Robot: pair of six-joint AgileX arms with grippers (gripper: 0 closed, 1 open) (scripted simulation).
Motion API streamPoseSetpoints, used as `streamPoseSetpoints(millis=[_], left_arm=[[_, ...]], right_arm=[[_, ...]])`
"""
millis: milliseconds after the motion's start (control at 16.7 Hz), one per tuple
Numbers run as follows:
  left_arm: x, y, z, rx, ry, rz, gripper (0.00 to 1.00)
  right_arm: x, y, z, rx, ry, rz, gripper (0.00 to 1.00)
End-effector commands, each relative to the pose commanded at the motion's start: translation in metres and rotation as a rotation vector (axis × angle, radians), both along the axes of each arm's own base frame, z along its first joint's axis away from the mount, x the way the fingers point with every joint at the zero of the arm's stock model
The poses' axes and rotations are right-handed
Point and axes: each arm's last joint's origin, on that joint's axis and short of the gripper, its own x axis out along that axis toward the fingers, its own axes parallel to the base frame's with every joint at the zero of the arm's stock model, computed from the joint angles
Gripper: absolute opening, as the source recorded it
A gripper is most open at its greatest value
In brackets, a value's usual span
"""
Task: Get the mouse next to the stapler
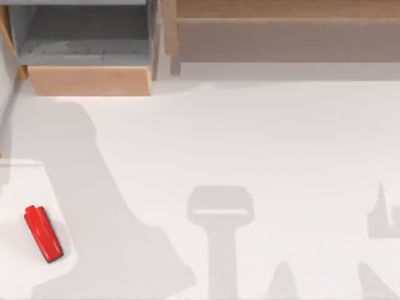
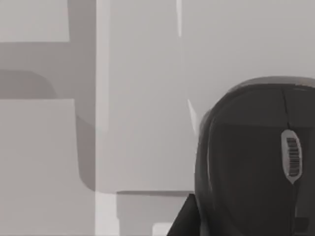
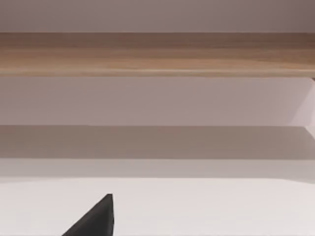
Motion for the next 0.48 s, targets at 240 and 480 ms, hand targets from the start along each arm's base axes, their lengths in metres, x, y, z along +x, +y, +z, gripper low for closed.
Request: streamPoseSetpoints(millis=[240, 480], left_arm=[[0.0000, 0.0000, 0.0000, 0.000, 0.000, 0.000, 0.02], [0.0000, 0.0000, 0.0000, 0.000, 0.000, 0.000, 0.00]], right_arm=[[0.0000, 0.0000, 0.0000, 0.000, 0.000, 0.000, 1.00], [0.0000, 0.0000, 0.0000, 0.000, 0.000, 0.000, 1.00]])
